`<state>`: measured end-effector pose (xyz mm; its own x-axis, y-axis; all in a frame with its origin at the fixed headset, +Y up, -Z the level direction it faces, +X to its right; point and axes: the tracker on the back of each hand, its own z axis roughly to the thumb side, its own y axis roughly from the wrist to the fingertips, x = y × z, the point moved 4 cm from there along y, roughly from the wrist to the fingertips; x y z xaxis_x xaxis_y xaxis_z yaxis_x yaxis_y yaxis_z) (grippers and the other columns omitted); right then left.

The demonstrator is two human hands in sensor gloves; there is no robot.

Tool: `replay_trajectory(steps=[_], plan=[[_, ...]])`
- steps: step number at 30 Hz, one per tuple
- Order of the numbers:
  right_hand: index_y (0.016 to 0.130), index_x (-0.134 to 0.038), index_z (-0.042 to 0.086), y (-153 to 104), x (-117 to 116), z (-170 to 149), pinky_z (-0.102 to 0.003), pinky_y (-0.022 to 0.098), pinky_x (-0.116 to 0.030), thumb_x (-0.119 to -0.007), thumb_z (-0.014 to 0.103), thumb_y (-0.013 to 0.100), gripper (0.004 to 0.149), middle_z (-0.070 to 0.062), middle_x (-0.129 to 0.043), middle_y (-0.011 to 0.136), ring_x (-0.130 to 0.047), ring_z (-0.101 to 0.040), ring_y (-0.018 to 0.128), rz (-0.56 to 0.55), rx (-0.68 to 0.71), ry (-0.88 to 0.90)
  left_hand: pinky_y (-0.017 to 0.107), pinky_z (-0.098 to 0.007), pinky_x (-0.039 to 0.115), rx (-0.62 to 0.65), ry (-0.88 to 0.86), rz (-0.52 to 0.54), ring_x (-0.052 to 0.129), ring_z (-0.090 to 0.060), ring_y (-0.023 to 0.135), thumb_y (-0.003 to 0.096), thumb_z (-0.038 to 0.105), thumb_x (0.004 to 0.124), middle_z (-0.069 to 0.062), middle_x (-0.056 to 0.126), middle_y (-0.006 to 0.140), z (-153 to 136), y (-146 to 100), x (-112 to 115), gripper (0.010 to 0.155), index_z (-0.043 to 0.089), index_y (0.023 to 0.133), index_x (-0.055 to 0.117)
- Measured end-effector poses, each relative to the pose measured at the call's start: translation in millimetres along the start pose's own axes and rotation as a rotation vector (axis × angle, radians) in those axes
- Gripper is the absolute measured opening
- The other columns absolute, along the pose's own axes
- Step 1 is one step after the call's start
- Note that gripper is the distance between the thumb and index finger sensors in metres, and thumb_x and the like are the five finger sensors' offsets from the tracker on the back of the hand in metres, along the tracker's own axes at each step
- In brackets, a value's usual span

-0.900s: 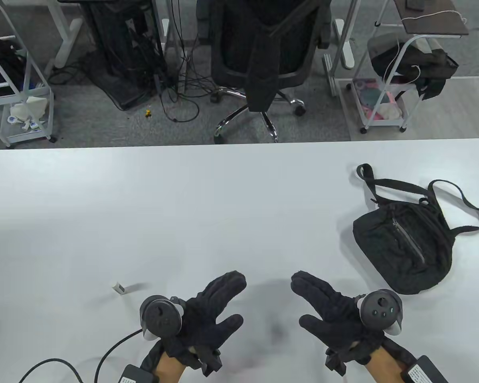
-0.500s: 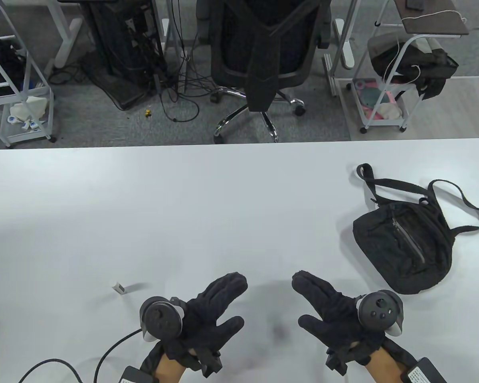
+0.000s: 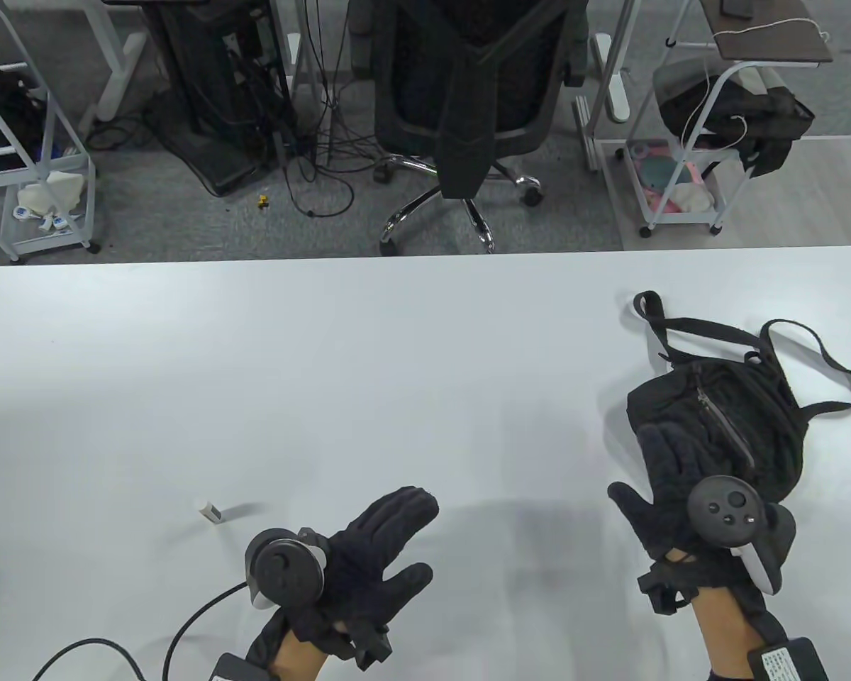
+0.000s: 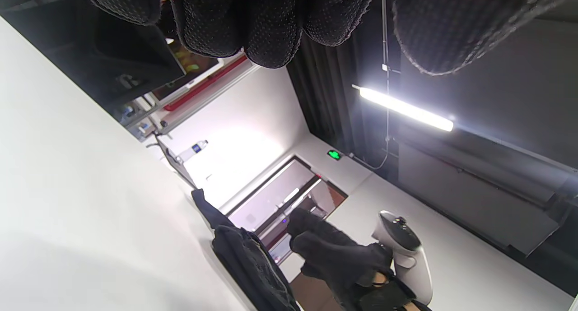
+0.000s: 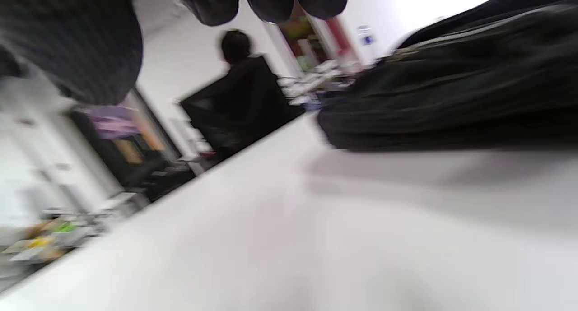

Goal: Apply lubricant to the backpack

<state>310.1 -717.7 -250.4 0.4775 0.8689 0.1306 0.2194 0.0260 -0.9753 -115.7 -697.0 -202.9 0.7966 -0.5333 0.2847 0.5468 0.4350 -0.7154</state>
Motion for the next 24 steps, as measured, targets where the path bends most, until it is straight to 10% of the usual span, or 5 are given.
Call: replay_trajectory(steps=[12, 24], plan=[[0.109, -0.026, 0.05, 25.1, -36.2, -81.3, -0.07, 0.078, -0.017, -0.096, 0.066, 0.039, 0.1, 0.006, -0.008, 0.118, -0.006, -0.028, 0.118, 0.172, -0.457, -0.158, 0.067, -0.073, 0.057, -0.037, 0.039, -0.007, 0.071, -0.053, 0.095, 0.0453, 0.053, 0.077, -0.02, 0.063, 0.107, -8.9, -0.7, -2.8, 0.074, 0.015, 0.106, 0.06], [0.103, -0.048, 0.059, 31.3, -27.9, -93.9, -0.069, 0.078, -0.049, -0.091, 0.051, 0.052, 0.068, 0.018, -0.041, 0.118, -0.039, -0.015, 0.119, 0.003, -0.578, -0.173, 0.065, -0.075, 0.06, -0.066, 0.037, -0.034, 0.074, -0.053, 0.094, 0.0459, 0.053, 0.076, -0.021, 0.065, 0.106, -12.7, 3.4, 0.4, 0.073, 0.013, 0.106, 0.06]])
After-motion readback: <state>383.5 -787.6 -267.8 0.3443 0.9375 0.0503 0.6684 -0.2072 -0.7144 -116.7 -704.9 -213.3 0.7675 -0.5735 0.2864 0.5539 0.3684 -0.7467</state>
